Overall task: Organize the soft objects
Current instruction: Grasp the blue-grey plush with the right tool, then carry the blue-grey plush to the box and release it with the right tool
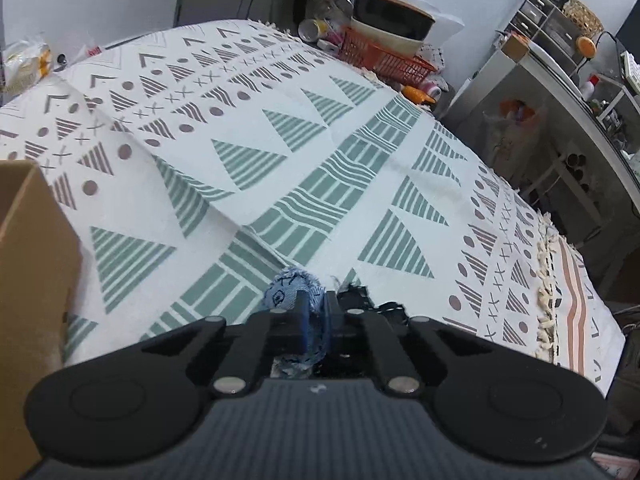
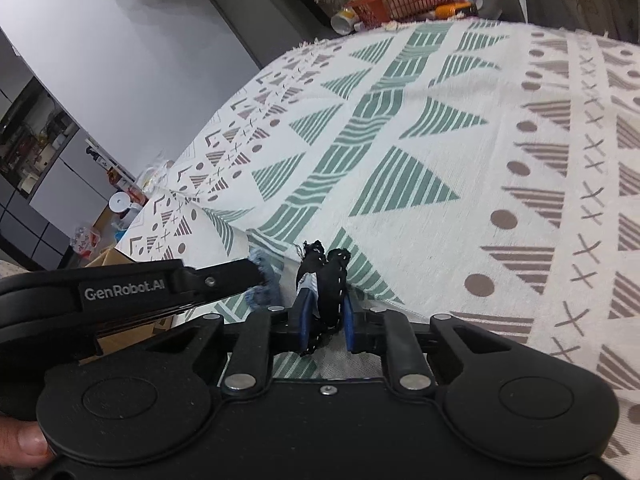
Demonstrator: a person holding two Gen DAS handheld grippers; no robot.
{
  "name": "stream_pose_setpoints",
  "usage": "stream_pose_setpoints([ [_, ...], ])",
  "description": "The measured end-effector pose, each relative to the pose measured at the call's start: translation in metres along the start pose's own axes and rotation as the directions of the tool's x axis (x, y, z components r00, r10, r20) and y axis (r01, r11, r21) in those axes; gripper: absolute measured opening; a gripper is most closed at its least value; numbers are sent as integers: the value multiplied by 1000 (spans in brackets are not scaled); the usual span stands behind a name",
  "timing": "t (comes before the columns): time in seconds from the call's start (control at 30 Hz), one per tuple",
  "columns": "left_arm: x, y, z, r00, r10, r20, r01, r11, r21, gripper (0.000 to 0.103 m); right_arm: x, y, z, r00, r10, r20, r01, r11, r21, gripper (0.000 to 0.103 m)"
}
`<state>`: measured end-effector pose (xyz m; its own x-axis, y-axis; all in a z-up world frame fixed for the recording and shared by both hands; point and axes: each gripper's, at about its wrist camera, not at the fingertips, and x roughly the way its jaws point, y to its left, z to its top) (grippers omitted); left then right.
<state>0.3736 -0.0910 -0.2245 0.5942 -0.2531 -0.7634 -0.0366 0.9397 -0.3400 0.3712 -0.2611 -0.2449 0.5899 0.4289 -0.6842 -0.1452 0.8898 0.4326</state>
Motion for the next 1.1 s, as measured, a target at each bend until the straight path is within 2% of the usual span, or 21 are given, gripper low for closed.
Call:
stream_pose_setpoints([
  [0.43, -51, -1, 0, 996, 3, 84, -2, 1000, -15, 5, -31, 16, -7, 996, -71, 55, 73, 997, -40, 16],
  [0.53, -65, 0, 1, 994, -7, 108, 9, 1000, -24, 5, -40, 19, -8, 996, -61, 60, 62, 998, -19, 16],
  [0.63, -78, 2, 1, 992, -8, 126, 11, 1000, -24, 5, -51, 24, -6, 998, -14, 62, 13, 1000, 18, 16],
  [1.1, -131, 35, 14, 985, -33, 168, 48, 995, -87, 5, -88, 80, -4, 990, -47, 129, 52, 998, -32, 16],
])
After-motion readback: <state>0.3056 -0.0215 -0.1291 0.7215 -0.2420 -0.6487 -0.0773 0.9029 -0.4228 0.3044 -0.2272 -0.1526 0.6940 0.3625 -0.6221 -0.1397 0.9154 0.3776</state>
